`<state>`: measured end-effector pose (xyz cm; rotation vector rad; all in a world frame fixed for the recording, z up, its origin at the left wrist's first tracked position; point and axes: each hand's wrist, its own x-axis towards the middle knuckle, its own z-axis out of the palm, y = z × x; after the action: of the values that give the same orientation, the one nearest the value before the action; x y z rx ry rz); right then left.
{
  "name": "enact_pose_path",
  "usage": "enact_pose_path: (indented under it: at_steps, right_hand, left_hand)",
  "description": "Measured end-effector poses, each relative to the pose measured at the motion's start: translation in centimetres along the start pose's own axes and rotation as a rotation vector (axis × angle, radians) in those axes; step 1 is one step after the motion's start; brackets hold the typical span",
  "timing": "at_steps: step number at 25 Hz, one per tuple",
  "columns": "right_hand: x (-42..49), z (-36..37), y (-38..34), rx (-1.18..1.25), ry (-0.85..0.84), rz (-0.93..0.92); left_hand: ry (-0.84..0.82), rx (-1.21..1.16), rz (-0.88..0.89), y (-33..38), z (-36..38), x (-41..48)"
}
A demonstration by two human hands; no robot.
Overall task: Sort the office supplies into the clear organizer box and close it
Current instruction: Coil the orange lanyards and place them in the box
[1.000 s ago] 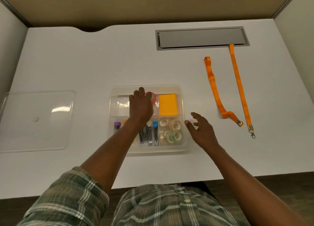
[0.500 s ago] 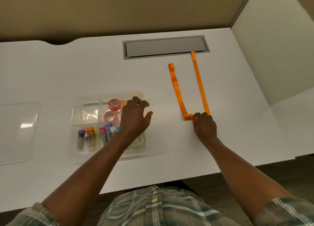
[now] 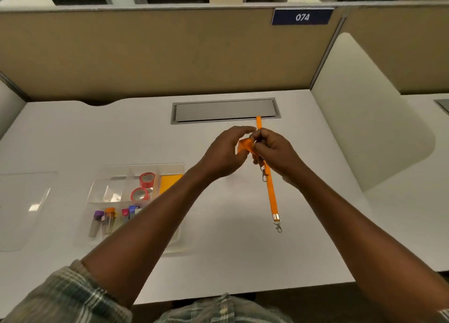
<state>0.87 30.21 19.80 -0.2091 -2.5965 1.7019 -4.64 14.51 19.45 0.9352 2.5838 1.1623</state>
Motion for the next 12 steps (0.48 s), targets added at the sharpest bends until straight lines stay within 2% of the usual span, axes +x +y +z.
enact_pose_path:
  at_steps: [3, 6, 9, 12]
  right_hand:
    - [0.9, -3.5, -4.6, 0.115, -0.030, 0.004]
    - [1.0, -6.1, -7.6, 0.262, -0.076, 0.092]
    - [0.3, -7.6, -10.1, 0.552, -0.296, 0.228]
    - [-0.5, -8.4, -12.5, 0.823, -0.450, 0.193]
  left_hand:
    - [0.163, -0.073, 0.066, 3.2, -2.6, 2.7]
    - [0.385, -0.080, 0.083, 5.6, -5.1, 4.5]
    - [0.496, -0.125, 0.092, 7.5, -7.5, 5.6]
    - [0.534, -0.104, 0.088, 8.3, -8.7, 6.0]
